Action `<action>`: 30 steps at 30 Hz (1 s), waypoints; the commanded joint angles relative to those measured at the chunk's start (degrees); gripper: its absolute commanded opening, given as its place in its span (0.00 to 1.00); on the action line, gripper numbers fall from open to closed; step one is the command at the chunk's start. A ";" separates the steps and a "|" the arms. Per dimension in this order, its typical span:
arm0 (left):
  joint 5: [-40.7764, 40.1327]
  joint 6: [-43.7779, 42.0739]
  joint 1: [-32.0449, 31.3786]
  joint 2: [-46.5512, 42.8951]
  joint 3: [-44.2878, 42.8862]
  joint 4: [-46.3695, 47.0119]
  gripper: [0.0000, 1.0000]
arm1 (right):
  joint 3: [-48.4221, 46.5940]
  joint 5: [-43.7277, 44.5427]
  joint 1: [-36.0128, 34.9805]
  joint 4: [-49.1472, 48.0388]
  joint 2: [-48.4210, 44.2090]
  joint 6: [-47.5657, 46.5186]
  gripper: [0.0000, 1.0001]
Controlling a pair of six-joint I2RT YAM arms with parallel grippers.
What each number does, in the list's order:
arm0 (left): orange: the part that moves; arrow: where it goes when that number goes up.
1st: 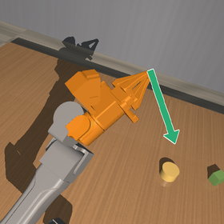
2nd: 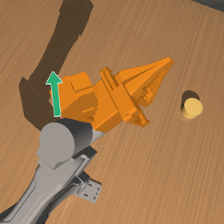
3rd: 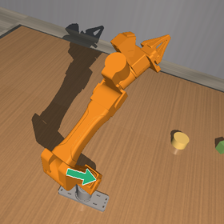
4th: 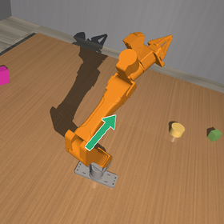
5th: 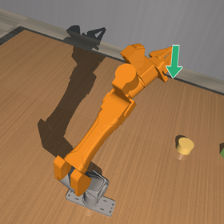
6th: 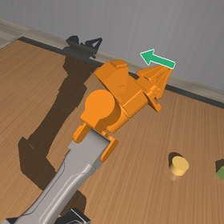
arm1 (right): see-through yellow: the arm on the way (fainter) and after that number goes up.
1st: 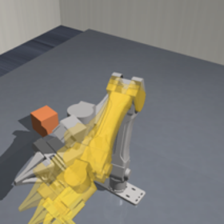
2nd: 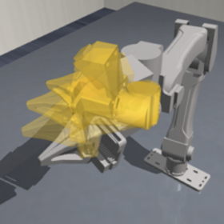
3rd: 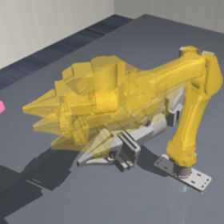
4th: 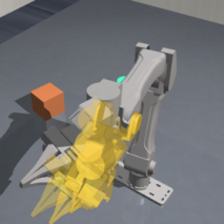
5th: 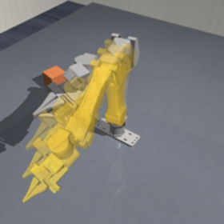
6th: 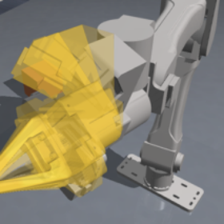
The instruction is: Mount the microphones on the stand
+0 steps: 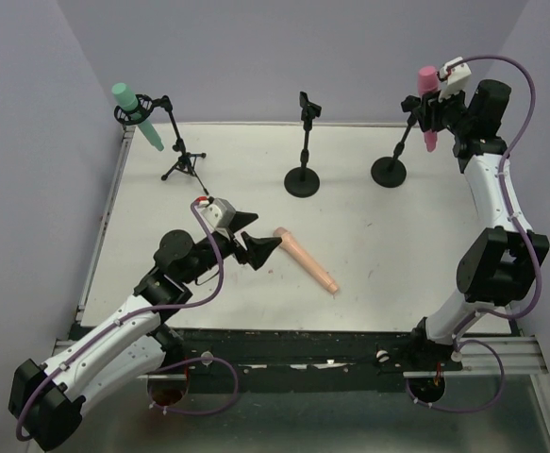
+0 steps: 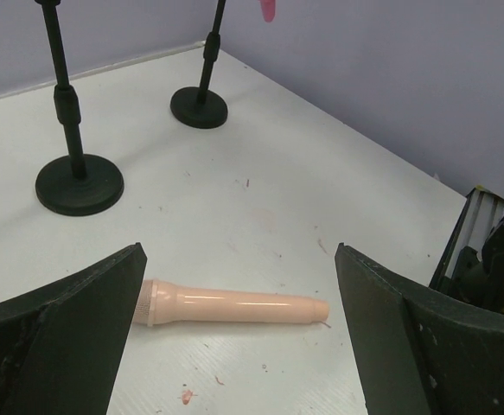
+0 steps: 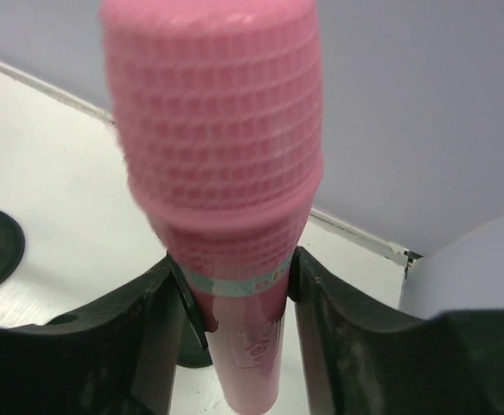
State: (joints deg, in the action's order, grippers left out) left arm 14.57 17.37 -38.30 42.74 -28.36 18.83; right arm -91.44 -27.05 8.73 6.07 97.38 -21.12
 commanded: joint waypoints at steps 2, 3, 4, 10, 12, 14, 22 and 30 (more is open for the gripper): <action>-1.12 1.44 0.51 0.24 0.50 1.47 0.98 | 2.31 -0.72 0.06 -5.01 -2.37 1.43 0.72; -1.21 1.53 0.51 0.32 0.50 1.47 0.98 | 2.67 -0.99 0.06 -5.01 -2.72 1.70 0.77; -1.38 1.71 0.51 0.50 0.41 1.30 0.98 | 3.02 -1.08 0.14 -5.10 -3.25 1.96 0.83; -1.56 2.67 1.21 1.64 -0.82 0.07 0.98 | 4.25 -1.69 0.76 -4.49 -6.59 4.95 1.00; -1.65 3.11 1.65 2.69 -1.78 0.07 0.98 | 4.78 -1.43 1.20 -3.78 -8.08 6.61 1.00; -1.74 3.46 2.44 5.06 -3.10 0.24 0.98 | 6.26 -1.51 1.99 -3.43 -10.88 8.72 1.00; -1.12 5.66 5.08 22.80 -16.44 1.56 0.98 | 15.49 -8.09 5.50 3.94 -23.63 8.92 1.00; -2.71 1.37 5.87 42.84 -34.64 -1.25 0.98 | 27.96 -23.11 5.68 17.47 -35.76 1.89 1.00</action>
State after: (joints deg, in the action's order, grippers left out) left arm 12.60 21.93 -33.06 78.13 -55.64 18.96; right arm -69.23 -39.27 14.26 13.08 65.08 -14.55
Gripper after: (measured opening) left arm 0.985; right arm 0.997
